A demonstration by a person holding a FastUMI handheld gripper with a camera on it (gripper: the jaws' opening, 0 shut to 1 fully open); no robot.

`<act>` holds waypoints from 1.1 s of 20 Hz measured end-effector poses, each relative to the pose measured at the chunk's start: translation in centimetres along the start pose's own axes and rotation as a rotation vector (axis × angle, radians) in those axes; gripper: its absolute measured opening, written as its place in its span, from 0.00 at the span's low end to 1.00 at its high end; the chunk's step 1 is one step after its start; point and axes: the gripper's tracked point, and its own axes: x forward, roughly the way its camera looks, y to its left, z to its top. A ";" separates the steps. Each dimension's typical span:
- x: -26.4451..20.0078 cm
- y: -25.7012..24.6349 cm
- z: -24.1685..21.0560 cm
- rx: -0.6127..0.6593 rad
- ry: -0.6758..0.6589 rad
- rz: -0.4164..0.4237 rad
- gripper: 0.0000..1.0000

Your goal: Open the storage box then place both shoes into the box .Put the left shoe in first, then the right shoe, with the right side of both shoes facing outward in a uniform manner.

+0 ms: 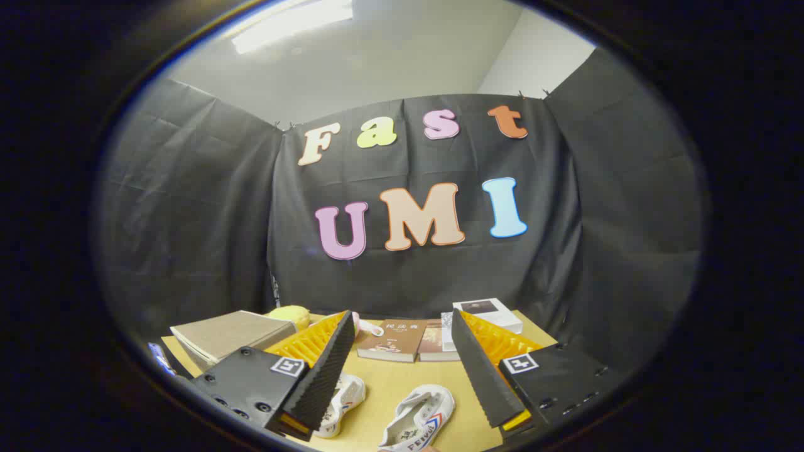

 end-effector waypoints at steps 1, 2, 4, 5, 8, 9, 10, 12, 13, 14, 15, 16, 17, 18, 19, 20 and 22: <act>0.0 -0.2 -0.1 0.006 -0.001 0.000 1.00; -0.1 -0.3 -0.1 0.009 -0.001 -0.001 1.00; -0.1 -0.6 -0.4 0.010 0.004 -0.005 1.00; -0.1 -0.6 -0.6 0.009 0.008 -0.005 1.00; -0.1 -0.6 -0.6 0.009 0.010 -0.004 1.00; -0.2 -0.6 -0.7 0.009 0.010 -0.004 1.00; -0.3 -0.6 -0.7 0.010 0.011 -0.003 1.00; -0.3 -0.5 -0.9 0.012 0.013 0.000 1.00; -0.4 -0.6 -1.0 0.012 0.015 -0.001 1.00; -0.4 -0.6 -1.0 0.012 0.016 -0.001 1.00; -0.4 -0.7 -1.1 0.013 0.017 -0.002 1.00; -0.4 -0.7 -1.1 0.015 0.017 -0.002 1.00; -0.4 -0.7 -1.1 0.018 0.017 -0.001 1.00; -0.4 -0.7 -1.1 0.021 0.018 -0.001 1.00; -0.5 -0.7 -1.1 0.022 0.017 0.000 1.00; -0.5 -0.8 -1.0 0.021 0.017 -0.003 1.00; -0.4 -1.1 -0.9 0.019 0.014 -0.009 1.00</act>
